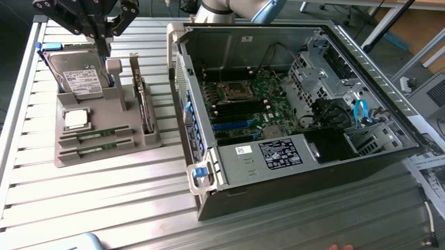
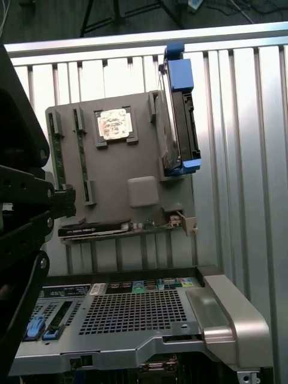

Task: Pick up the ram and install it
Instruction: 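Reach for the ram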

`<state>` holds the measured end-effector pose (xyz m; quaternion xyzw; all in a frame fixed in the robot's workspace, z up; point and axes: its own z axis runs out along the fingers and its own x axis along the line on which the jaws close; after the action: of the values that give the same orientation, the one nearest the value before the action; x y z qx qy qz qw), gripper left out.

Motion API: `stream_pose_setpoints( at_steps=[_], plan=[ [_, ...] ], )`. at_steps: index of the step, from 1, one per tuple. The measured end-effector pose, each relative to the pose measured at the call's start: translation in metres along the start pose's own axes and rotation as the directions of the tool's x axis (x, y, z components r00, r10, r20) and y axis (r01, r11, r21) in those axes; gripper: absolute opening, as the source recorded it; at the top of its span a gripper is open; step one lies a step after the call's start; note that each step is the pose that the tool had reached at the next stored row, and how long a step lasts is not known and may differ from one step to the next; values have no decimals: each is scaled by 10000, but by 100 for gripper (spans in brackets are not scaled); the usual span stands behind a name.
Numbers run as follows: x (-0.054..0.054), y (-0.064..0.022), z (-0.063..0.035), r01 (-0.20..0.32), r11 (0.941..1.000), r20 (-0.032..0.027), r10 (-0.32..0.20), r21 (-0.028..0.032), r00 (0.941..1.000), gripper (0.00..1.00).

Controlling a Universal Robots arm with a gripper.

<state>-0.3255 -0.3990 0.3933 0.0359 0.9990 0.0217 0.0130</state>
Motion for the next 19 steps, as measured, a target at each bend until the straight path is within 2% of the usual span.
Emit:
stream_pose_setpoints(
  at_steps=[19],
  plan=[
    [385, -27, -11, 8, 10000, 0, -8, 0, 10000, 11]
  ],
)
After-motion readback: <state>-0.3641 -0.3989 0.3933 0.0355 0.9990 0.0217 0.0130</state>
